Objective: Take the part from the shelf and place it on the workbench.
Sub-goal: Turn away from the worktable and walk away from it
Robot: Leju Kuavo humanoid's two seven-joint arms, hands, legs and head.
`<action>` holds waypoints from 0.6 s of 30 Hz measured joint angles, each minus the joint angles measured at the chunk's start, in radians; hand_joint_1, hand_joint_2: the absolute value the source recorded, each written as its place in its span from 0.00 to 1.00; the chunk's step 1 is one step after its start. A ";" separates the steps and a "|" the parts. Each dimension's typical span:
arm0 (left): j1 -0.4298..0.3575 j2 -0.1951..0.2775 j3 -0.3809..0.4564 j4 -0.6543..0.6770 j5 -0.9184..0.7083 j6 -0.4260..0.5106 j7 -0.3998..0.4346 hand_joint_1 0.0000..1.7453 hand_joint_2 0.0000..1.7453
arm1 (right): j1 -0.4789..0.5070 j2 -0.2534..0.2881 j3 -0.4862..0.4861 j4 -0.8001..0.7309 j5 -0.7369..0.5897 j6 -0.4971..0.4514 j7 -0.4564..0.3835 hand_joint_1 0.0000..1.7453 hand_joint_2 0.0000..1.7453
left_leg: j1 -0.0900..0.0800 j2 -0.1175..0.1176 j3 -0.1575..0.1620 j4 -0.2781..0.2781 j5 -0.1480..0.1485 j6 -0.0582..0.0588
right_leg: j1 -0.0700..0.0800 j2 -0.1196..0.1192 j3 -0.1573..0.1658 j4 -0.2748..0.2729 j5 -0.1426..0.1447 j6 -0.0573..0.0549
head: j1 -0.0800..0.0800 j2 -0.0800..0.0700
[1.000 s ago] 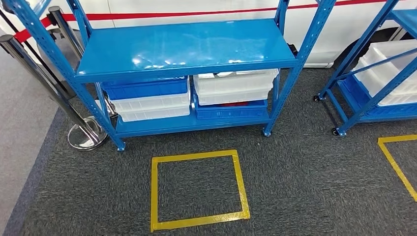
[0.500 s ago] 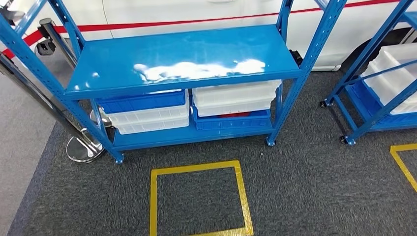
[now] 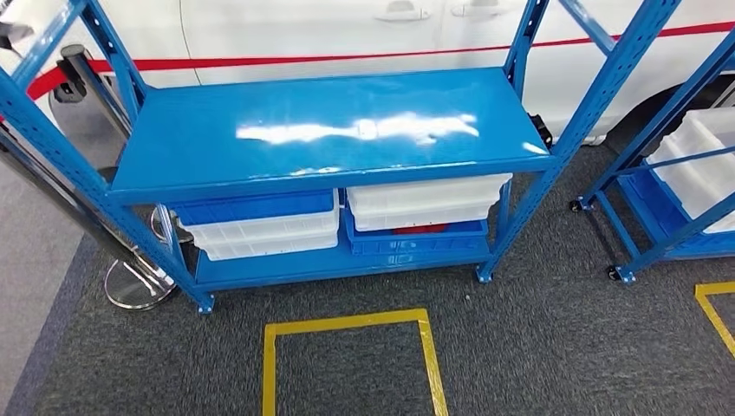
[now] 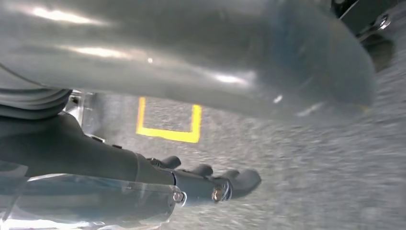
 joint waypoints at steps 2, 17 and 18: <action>0.000 0.000 0.000 0.000 -0.002 -0.002 -0.001 0.00 0.00 | 0.000 0.000 0.000 0.000 -0.004 -0.001 0.002 0.00 0.00 | 0.000 -0.002 0.027 -0.006 -0.020 0.004 | -0.001 -0.001 -0.081 0.073 -0.058 0.003 | 0.000 0.000; -0.007 -0.001 -0.002 0.004 -0.005 -0.002 0.005 0.00 0.00 | 0.013 0.006 -0.009 0.002 -0.002 -0.011 0.005 0.00 0.50 | 0.006 -0.003 0.009 0.230 -0.172 -0.058 | 0.006 -0.001 -0.045 -0.207 0.110 -0.054 | 0.000 0.000; -0.007 -0.001 -0.002 0.004 -0.002 0.005 0.006 0.00 0.00 | 0.011 0.006 -0.009 0.002 0.002 -0.009 0.004 0.00 0.75 | 0.009 -0.002 -0.020 0.249 -0.207 -0.062 | 0.005 0.000 -0.031 -0.208 0.098 -0.053 | 0.000 0.000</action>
